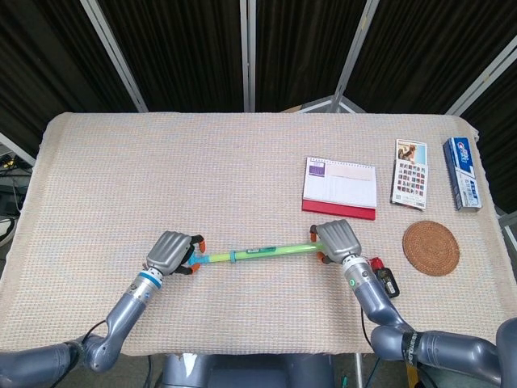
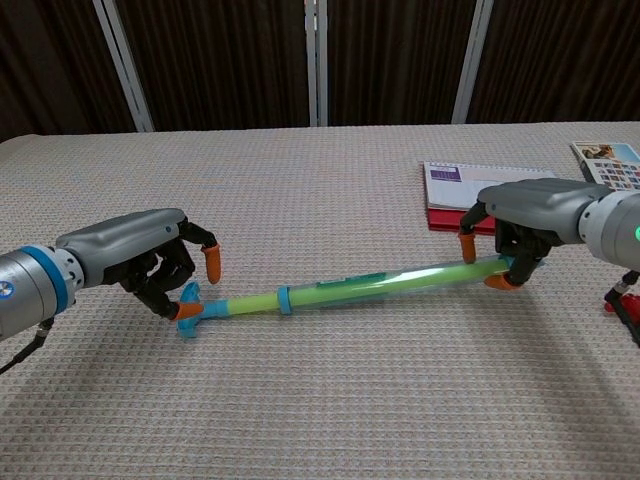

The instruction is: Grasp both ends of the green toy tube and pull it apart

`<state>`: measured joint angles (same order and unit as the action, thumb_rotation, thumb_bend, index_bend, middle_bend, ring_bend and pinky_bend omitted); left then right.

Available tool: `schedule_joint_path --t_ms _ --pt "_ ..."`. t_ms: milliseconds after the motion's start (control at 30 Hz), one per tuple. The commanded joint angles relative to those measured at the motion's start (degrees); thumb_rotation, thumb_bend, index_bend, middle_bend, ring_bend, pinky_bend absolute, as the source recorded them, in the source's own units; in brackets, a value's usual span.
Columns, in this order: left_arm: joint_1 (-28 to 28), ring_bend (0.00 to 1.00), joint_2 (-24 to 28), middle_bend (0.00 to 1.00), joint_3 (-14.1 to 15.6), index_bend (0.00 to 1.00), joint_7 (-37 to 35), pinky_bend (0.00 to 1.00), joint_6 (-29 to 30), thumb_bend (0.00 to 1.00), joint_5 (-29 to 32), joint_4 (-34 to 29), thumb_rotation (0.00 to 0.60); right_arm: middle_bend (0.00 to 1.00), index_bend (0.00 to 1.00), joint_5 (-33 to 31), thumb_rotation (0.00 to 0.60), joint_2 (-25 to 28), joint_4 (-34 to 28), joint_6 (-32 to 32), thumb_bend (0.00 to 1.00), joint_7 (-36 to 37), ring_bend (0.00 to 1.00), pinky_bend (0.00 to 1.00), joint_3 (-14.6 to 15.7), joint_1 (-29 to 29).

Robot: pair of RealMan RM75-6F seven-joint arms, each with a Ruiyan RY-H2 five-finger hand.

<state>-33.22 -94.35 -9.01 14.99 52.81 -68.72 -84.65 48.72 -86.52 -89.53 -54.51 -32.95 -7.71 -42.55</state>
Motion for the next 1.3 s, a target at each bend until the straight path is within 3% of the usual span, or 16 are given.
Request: schedule_joint_path --t_ms 33,467,967,1300 --pt "-0.4 0.76 -0.4 0.84 -0.1 0.47 0.6 0.96 -0.3 0.32 0.9 -0.1 0.6 1.0 0.67 -0.1 0.6 -0.1 0.0 -0.1 0.45 0.0 1.0 1.0 0.0 -0.1" --pt "-2.7 0.76 -3.4 0.84 -0.9 0.46 12.0 0.96 2.0 0.33 14.0 -3.0 0.6 1.0 0.67 0.0 0.6 -0.2 -0.4 -0.7 0.45 0.6 1.0 1.0 0.4 -0.4" --pt "-4.4 0.76 -4.4 0.84 0.0 0.47 12.9 0.96 2.3 0.33 17.7 -2.0 0.6 1.0 0.68 0.1 0.6 0.0 -0.5 -1.1 0.45 1.1 1.0 1.0 0.9 -0.5" --pt "-4.8 0.76 -4.4 0.84 0.3 0.54 12.6 0.96 2.3 0.38 19.0 -1.6 0.6 1.0 0.68 0.2 0.6 0.3 -0.8 -1.3 0.45 1.3 1.0 1.0 1.0 -0.5"
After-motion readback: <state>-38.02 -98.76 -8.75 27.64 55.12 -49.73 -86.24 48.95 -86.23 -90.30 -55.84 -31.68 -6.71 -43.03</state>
